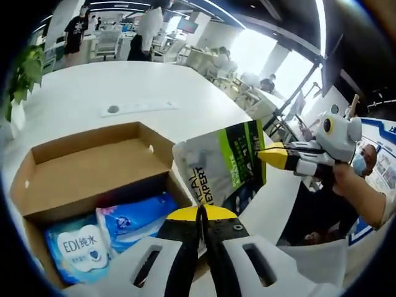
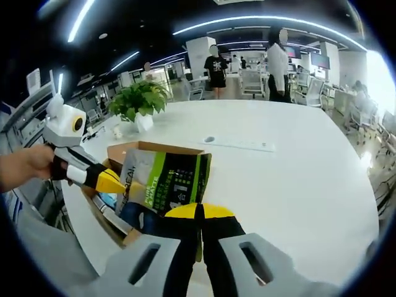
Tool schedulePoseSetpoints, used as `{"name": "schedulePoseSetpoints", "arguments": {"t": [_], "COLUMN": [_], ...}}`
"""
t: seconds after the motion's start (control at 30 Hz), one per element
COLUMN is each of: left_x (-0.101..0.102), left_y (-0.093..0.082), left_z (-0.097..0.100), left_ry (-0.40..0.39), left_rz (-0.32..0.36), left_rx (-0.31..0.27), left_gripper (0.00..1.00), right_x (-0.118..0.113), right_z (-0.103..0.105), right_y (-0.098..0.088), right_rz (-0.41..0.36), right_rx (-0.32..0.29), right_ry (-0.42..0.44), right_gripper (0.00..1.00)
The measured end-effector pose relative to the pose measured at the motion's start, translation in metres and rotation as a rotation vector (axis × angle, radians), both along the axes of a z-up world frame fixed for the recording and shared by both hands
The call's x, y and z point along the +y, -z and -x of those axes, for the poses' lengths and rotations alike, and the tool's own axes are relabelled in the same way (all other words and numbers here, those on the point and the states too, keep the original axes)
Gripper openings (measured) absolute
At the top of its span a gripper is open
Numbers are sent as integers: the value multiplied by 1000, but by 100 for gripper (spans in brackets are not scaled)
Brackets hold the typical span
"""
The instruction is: Operate the shoe box by opening the lid, removing the specified soft item, and placing it in the target area until the item is outside and the box remains undamaged.
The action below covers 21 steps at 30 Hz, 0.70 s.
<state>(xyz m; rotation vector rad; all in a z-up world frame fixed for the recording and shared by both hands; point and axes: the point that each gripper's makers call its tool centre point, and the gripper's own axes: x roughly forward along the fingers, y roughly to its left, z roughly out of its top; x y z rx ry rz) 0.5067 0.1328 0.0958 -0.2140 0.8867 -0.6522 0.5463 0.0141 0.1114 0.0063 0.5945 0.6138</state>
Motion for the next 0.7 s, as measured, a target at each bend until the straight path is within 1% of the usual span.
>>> {"name": "schedulePoseSetpoints", "arguments": {"t": [0.33, 0.53, 0.7], "left_x": [-21, -36, -45], "left_y": [4, 7, 15], "left_z": [-8, -14, -18], "left_ry": [-7, -13, -10], "left_rz": [5, 24, 26], "left_rx": [12, 33, 52], "left_gripper": [0, 0, 0], "right_x": [-23, -36, -44], "right_z": [-12, -16, -15], "right_y": [6, 12, 21], "right_rz": [16, 35, 49], "right_rx": [26, 37, 56], "right_ry": [14, 20, 24], "right_gripper": [0, 0, 0]}}
